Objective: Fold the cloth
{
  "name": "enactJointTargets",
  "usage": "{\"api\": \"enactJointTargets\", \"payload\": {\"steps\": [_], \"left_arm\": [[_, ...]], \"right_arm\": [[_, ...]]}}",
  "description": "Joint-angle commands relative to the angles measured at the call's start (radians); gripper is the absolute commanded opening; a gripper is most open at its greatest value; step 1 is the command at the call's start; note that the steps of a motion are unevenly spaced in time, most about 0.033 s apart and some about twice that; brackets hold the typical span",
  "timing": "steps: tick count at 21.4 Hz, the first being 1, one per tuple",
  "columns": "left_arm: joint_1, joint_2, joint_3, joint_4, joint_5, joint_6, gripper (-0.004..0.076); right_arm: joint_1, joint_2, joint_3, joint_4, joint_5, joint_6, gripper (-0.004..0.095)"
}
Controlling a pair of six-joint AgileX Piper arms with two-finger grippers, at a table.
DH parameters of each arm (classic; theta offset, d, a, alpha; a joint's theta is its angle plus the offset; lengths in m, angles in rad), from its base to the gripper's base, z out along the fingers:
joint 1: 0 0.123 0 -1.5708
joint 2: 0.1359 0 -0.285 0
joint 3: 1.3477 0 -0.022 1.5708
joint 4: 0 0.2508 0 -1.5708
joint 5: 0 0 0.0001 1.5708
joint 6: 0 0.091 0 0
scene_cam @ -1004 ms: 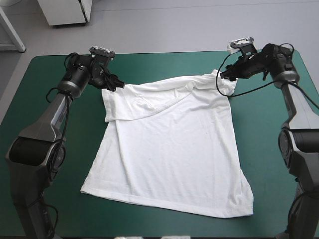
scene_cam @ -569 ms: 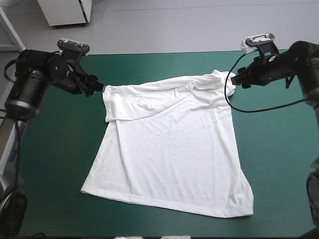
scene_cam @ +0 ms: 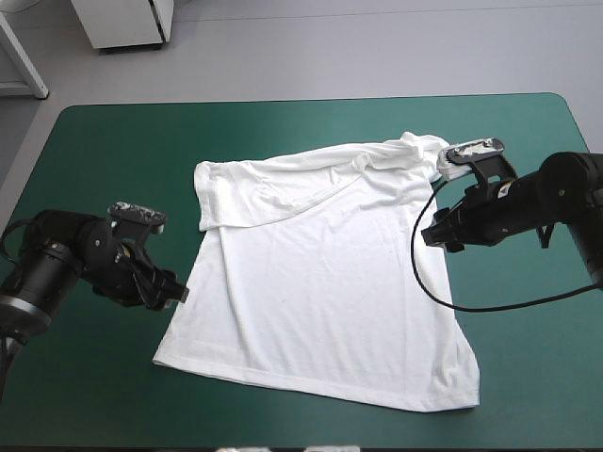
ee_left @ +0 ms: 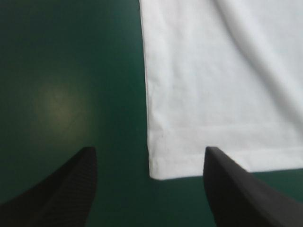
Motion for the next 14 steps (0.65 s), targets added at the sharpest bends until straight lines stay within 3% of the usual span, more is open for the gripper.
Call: {"api": "enactJointTargets", "payload": {"steps": [1, 9, 14], "left_arm": [[-0.002, -0.035, 0.093, -0.014, -0.017, -0.002, 0.0473], [-0.002, -0.029, 0.325, 0.036, -0.228, 0.003, 0.0473], [-0.002, 0.032, 0.370, 0.021, -0.291, 0.008, 0.0473]], "right_arm": [[0.001, -0.039, 0.056, -0.036, -0.002, 0.019, 0.0577], [0.001, -0.049, 0.173, -0.084, -0.002, 0.019, 0.0577], [0.001, -0.049, 0.173, -0.085, -0.002, 0.019, 0.0577]]}}
